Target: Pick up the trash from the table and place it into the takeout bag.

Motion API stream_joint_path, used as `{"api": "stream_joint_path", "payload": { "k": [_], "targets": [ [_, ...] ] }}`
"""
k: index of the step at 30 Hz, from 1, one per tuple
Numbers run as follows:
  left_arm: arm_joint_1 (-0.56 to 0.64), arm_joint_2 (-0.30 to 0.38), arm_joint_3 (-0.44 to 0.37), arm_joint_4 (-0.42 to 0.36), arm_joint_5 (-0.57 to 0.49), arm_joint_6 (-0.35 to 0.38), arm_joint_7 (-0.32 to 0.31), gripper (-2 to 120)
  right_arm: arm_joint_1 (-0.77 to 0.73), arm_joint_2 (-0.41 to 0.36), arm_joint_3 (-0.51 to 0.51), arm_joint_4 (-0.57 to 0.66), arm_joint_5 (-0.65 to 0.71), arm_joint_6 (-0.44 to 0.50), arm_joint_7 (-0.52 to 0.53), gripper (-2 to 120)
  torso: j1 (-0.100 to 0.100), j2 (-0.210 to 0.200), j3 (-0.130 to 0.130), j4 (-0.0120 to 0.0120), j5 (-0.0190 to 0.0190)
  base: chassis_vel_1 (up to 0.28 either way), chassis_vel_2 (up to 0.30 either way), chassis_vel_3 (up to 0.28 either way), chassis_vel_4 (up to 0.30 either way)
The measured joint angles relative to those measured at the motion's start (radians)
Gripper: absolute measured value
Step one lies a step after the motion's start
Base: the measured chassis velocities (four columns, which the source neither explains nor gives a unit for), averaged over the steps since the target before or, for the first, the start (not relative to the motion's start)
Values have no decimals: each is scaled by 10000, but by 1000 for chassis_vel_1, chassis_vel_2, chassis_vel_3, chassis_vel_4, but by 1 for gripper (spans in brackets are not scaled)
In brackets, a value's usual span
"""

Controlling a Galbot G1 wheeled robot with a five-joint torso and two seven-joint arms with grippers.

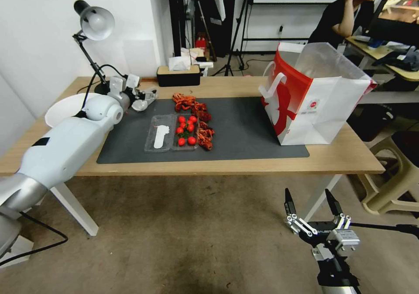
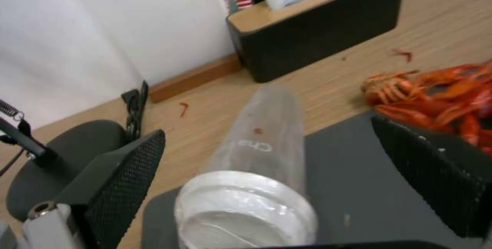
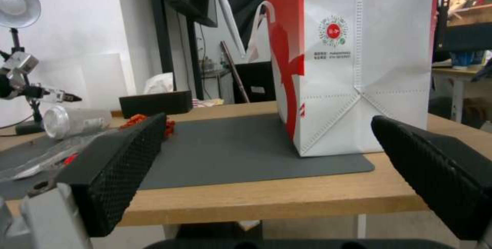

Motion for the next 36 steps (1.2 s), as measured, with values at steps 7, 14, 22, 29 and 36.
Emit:
{"api": "stream_joint_path", "payload": {
  "k": [7,14,22,29,36],
  "targets": [
    [-400,-344,235,1083,233,17,189,100,24,-16,12,-146,27,36,6,100,0,1,-1,-1,0,0,0,0,0],
    [-482,-490,196,1518,260,75,423,100,46,-26,10,-212,46,81,6,100,-1,1,-1,-1,1,0,0,0,0],
    [-519,-635,-155,1880,95,436,708,100,48,-67,4,-215,62,95,6,100,0,1,-2,-1,1,0,0,0,0],
    [-378,-766,-642,2079,-486,1112,1040,100,47,-81,11,-170,73,95,10,100,0,2,-1,-2,0,0,0,0,0],
    [-273,-837,-809,2175,-610,1256,1159,100,17,-69,31,-146,73,109,13,100,-1,3,-1,-2,0,0,0,0,0]
  ]
}}
